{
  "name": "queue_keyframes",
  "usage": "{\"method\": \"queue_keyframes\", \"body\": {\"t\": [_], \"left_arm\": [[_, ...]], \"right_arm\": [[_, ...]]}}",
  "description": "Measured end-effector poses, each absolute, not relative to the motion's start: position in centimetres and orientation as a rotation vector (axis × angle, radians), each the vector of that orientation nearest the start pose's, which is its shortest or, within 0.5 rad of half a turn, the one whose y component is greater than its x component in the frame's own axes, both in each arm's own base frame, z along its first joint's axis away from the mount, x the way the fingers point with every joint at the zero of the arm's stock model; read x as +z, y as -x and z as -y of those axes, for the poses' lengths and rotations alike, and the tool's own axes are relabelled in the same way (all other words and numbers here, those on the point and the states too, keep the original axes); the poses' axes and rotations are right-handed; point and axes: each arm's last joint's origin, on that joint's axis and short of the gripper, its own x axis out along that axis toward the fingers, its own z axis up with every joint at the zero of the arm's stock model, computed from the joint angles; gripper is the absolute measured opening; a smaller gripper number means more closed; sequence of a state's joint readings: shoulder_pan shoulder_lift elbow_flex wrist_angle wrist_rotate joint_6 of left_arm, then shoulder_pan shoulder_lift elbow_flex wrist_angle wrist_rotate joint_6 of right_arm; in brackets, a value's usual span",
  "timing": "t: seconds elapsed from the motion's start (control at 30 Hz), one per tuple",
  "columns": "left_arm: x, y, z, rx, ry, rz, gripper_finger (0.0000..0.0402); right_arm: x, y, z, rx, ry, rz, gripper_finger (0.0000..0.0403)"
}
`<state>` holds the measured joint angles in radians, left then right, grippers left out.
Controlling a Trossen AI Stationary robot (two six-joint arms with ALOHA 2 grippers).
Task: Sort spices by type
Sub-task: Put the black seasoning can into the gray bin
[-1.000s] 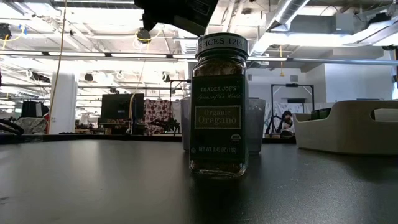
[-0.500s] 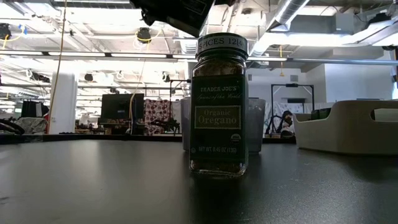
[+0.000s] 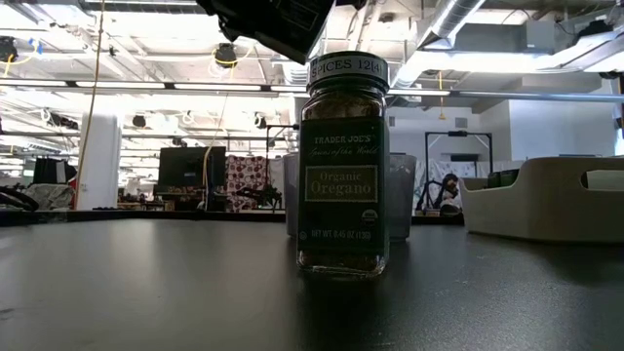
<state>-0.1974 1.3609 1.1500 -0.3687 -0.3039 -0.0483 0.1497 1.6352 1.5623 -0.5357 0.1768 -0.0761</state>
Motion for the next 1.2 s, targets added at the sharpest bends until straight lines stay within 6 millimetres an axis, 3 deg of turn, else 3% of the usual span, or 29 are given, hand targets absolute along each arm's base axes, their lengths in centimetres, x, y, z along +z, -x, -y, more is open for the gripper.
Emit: {"method": "queue_keyframes", "body": {"t": [0.23,0.53,0.7,0.87,1.2], "left_arm": [[31.69,-29.29,4.94,0.121,-0.096,-0.558,0.0118],[31.67,-29.28,4.95,0.121,-0.087,-0.559,0.0137],[31.67,-29.3,4.96,0.129,-0.031,-0.556,0.0145],[31.67,-29.32,4.88,0.137,-0.013,-0.554,0.015],[31.5,-29.27,4.68,0.184,0.063,-0.559,0.0238]], "right_arm": [[35.35,-36.1,-4.96,-0.001,0.174,-0.607,0.0149],[35.32,-36.09,-4.95,-0.002,0.174,-0.61,0.0149],[35.3,-36.07,-4.96,0.002,0.177,-0.613,0.0168],[35.22,-36.02,-4.91,0.001,0.179,-0.623,0.0157],[34.63,-35.49,-4.79,-0.007,0.165,-0.705,0.0165]]}}
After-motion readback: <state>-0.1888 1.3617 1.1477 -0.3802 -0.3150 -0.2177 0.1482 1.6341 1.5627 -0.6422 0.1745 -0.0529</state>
